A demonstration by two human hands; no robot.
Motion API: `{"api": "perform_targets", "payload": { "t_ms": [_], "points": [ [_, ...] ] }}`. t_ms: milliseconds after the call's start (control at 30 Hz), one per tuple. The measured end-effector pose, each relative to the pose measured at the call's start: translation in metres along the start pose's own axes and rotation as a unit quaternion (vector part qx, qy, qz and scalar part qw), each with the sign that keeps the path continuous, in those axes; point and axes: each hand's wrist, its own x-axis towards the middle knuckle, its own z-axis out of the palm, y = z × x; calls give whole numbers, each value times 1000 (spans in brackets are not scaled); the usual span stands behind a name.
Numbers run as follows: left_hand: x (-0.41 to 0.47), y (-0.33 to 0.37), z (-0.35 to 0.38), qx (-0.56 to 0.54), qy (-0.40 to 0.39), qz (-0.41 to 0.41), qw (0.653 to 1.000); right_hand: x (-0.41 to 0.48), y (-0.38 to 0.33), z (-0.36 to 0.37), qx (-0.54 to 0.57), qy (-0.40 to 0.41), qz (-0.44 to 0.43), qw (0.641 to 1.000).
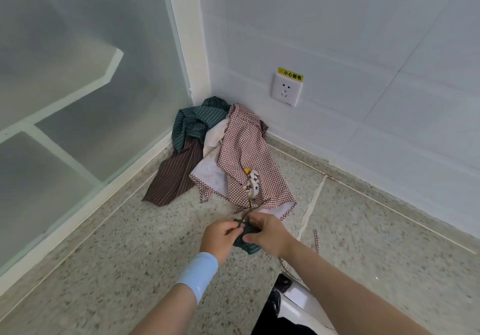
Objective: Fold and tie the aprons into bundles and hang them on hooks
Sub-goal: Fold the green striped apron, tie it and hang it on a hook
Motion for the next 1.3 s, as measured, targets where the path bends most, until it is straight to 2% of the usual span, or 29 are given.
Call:
{"api": "perform_targets", "payload": {
  "t_ms": [167, 233, 267, 300, 333, 367, 400, 500, 567, 667, 800, 867, 933, 1000, 1133, 1233, 1300],
  "points": [
    [-2, -10, 26, -2, 20, -54, 998, -6, 24, 19, -8, 43, 12, 999],
    [-1, -11, 32, 21, 16, -53, 998, -9, 28, 22, 99, 61, 32, 993],
    [0, -12, 35, 39, 15, -50, 998, -9, 30, 23, 204, 98, 64, 972],
    [0, -12, 37, 55, 18, -47, 997, -10, 31, 24, 310, 151, 115, 931],
    [-1, -11, 39, 63, 25, -47, 997, -10, 32, 24, 405, 207, 164, 876],
    [-2, -9, 42, 69, 31, -49, 996, -10, 34, 24, 465, 253, 207, 823],
    [-2, -8, 45, 78, 33, -49, 995, -11, 35, 24, 496, 280, 235, 788],
    [-1, -3, 53, 113, 28, -53, 992, -14, 40, 28, 501, 289, 277, 767],
    [2, 2, 57, 130, 32, -55, 989, -16, 44, 29, 488, 277, 284, 778],
    [7, 6, 61, 153, 36, -54, 986, -19, 48, 28, 394, 273, 248, 842],
    [14, 7, 68, 176, 19, -64, 982, -29, 52, 23, 161, 259, 125, 944],
    [16, 7, 70, 189, -3, -57, 980, -30, 57, 16, 8, 238, 24, 971],
    [17, 4, 70, 175, -11, -39, 984, -26, 61, 6, -130, 208, -68, 967],
    [16, 1, 66, 164, -28, -9, 986, -19, 62, -2, -186, 168, -97, 963],
    [15, -9, 60, 178, -63, 58, 980, -4, 53, -10, -195, 111, -56, 973],
    [10, -13, 61, 182, -20, 91, 979, 5, 49, -10, -202, 97, -10, 974],
    [5, -14, 63, 197, 6, 104, 975, 7, 48, -8, -141, 126, 56, 980]
  ]
}}
